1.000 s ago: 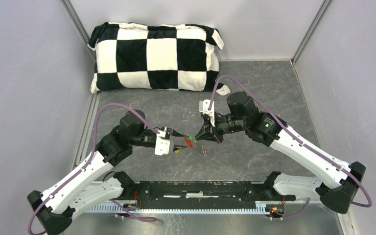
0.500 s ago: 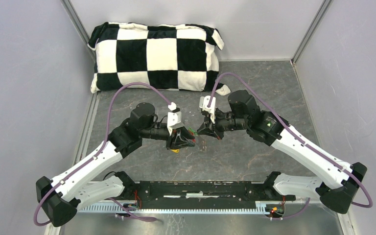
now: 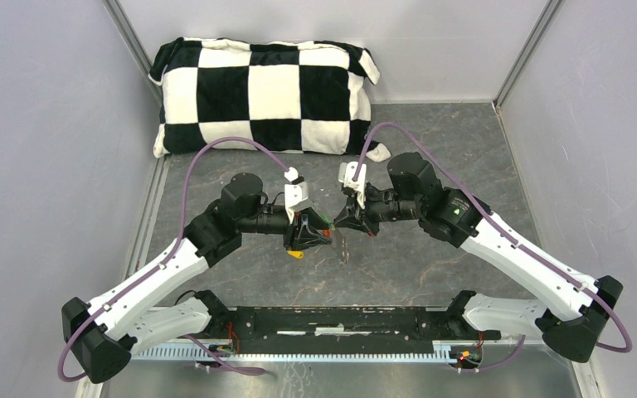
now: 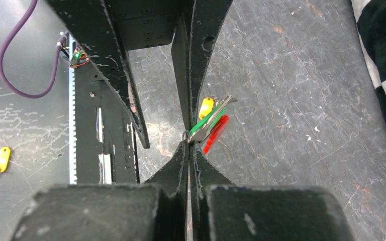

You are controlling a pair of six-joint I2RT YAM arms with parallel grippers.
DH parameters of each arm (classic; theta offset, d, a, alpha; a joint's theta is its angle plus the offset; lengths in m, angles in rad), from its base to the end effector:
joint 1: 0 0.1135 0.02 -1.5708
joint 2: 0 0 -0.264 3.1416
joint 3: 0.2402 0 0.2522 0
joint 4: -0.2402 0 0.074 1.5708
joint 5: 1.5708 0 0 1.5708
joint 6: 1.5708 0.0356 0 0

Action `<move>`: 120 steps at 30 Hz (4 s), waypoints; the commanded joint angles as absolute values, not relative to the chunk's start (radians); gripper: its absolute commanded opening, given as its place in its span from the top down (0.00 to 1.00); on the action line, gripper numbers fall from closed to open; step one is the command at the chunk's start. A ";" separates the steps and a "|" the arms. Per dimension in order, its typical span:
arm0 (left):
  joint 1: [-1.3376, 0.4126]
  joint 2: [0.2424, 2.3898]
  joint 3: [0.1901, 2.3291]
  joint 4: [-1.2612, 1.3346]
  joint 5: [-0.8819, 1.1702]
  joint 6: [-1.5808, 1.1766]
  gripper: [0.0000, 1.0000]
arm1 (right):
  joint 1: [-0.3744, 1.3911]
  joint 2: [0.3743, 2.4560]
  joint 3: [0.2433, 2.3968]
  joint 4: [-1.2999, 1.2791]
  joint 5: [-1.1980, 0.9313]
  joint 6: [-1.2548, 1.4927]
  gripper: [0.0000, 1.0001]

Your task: Put the keys on the keyring

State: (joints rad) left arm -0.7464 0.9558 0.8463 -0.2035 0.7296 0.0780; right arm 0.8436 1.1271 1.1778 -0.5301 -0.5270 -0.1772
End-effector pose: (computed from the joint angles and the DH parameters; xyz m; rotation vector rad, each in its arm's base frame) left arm 0.1405 -0.1623 0.3310 1.2380 1.5211 -1.1326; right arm 0.1470 0.1921 0.3759 -1.3178 1.6540 0.9465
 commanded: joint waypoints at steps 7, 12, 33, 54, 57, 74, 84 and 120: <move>-0.721 0.950 0.869 -0.126 0.704 -0.010 0.62 | 0.847 1.073 1.166 -0.434 -0.590 -0.147 1.00; -0.705 0.949 0.877 -0.073 0.753 -0.070 0.64 | 0.848 1.068 1.156 -0.421 -0.602 -0.143 0.99; -0.694 0.962 0.891 -0.091 0.897 -0.033 0.98 | 0.848 1.053 1.145 -0.410 -0.595 -0.140 1.00; -0.693 0.908 0.842 -0.020 0.996 -0.009 0.98 | 0.827 1.039 1.186 -0.465 -0.729 -0.149 0.57; -0.692 0.905 0.839 -0.011 1.001 -0.016 0.98 | 0.813 1.043 1.197 -0.456 -0.776 -0.131 0.56; -0.683 0.871 0.829 0.047 1.023 -0.037 0.98 | 0.727 0.978 1.143 -0.475 -0.828 -0.111 0.57; -0.683 0.873 0.839 0.079 1.043 -0.045 0.98 | 0.742 0.995 1.063 -0.249 -0.920 -0.021 0.56; -0.683 0.873 0.836 0.049 0.949 -0.029 0.98 | 0.771 1.015 1.004 -0.136 -0.854 0.088 0.99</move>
